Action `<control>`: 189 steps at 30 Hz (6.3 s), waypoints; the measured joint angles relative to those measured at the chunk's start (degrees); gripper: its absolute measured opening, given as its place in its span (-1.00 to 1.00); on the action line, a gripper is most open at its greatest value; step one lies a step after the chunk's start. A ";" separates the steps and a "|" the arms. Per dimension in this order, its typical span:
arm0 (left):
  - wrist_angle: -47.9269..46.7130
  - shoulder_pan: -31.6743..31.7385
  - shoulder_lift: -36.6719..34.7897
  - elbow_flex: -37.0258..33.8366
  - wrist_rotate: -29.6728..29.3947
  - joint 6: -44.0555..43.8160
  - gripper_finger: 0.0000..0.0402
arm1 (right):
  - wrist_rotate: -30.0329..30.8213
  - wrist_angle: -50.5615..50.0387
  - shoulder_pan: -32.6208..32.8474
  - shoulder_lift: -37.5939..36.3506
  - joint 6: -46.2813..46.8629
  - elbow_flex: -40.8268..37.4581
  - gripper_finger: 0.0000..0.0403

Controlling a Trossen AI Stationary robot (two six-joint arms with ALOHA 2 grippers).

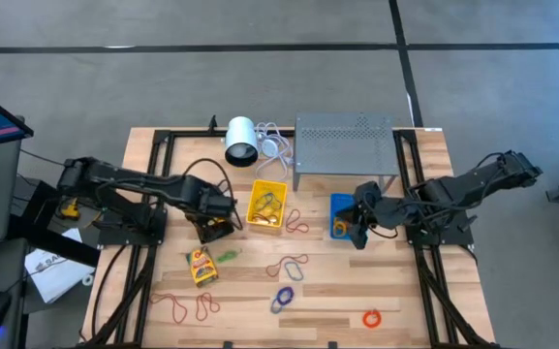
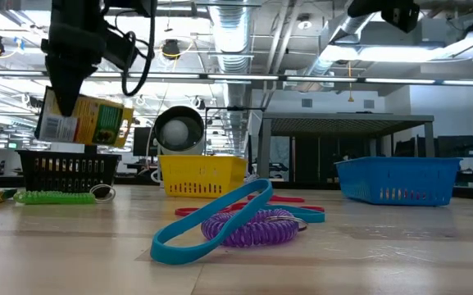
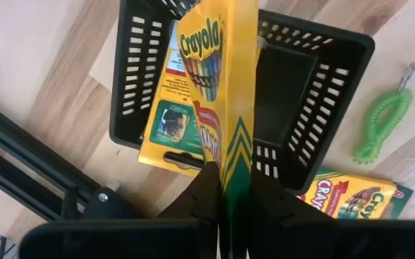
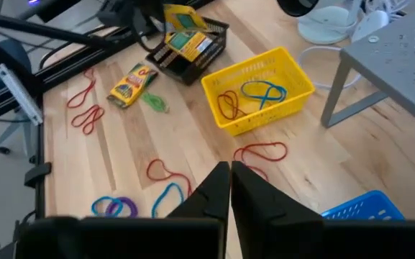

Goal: Pick & Place Office Desk Supplies
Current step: Put the right crayon box into the black basket, then put the crayon box into the black basket

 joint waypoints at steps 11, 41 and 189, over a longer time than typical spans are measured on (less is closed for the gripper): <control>3.05 -0.17 1.35 0.00 3.21 -0.44 -0.88 | 1.23 -0.02 2.59 0.01 -0.74 0.01 -0.93; -1.05 -0.17 1.35 0.00 3.39 -2.73 -0.75 | 1.04 0.20 3.73 0.03 -0.31 0.00 -0.92; 16.49 -36.12 28.20 9.32 -0.32 -8.27 -0.47 | 4.12 -3.24 13.11 -0.82 7.23 0.02 -0.37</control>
